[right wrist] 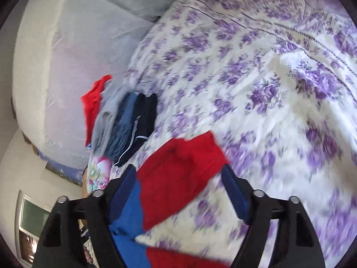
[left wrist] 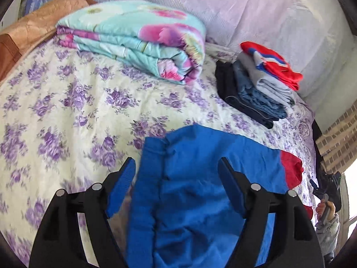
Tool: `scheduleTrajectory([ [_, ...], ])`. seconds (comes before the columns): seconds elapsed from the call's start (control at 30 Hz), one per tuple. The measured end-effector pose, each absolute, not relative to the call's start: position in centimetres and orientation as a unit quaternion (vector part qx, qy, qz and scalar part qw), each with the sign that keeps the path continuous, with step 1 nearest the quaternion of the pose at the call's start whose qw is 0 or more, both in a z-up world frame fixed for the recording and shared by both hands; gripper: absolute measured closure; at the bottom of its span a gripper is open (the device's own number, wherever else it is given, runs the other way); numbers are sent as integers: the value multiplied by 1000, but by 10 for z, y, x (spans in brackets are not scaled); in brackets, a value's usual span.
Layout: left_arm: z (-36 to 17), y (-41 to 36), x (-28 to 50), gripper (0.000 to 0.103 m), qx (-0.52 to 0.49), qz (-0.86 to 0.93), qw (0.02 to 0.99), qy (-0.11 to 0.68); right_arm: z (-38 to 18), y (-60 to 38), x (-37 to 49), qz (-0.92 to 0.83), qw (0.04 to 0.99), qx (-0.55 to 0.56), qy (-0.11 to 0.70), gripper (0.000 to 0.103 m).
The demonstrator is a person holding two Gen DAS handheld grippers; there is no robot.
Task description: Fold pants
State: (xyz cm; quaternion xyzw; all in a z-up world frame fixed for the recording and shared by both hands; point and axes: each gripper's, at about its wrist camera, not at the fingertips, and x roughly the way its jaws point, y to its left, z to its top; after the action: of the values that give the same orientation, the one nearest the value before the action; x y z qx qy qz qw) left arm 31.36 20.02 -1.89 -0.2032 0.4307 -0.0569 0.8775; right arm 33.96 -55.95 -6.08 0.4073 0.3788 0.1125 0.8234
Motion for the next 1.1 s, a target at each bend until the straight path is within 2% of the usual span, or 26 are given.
scheduleTrajectory([
  [0.07, -25, 201, 331, 30, -202, -61, 869, 448, -71, -565, 359, 106, 813, 414, 396, 39],
  [0.27, -51, 198, 380, 30, -210, -82, 841, 491, -87, -556, 396, 113, 803, 415, 413, 40],
  [0.43, -69, 195, 394, 30, -215, -95, 831, 504, -87, -547, 401, 120, 812, 390, 416, 54],
  [0.57, -78, 191, 401, 33, -212, -103, 827, 511, -85, -542, 407, 118, 823, 360, 424, 84],
  [0.67, -77, 192, 404, 46, -213, -96, 828, 509, -80, -539, 405, 115, 833, 341, 421, 97],
  [0.7, -76, 193, 404, 59, -215, -95, 828, 508, -78, -539, 404, 113, 836, 338, 418, 99],
  [0.73, -75, 196, 405, 66, -221, -97, 827, 508, -74, -540, 403, 111, 839, 339, 412, 100],
  [0.87, -69, 196, 403, 72, -221, -107, 833, 495, -62, -545, 399, 102, 846, 341, 398, 100],
  [0.9, -67, 195, 401, 78, -220, -111, 836, 490, -59, -546, 397, 101, 847, 341, 395, 100],
  [0.93, -64, 195, 399, 91, -223, -118, 837, 485, -57, -547, 396, 101, 848, 342, 392, 100],
  [0.97, -60, 196, 398, 94, -230, -125, 837, 480, -54, -548, 394, 99, 849, 344, 389, 100],
  [1.1, -48, 204, 390, 95, -234, -125, 846, 462, -44, -551, 385, 102, 853, 345, 379, 100],
])
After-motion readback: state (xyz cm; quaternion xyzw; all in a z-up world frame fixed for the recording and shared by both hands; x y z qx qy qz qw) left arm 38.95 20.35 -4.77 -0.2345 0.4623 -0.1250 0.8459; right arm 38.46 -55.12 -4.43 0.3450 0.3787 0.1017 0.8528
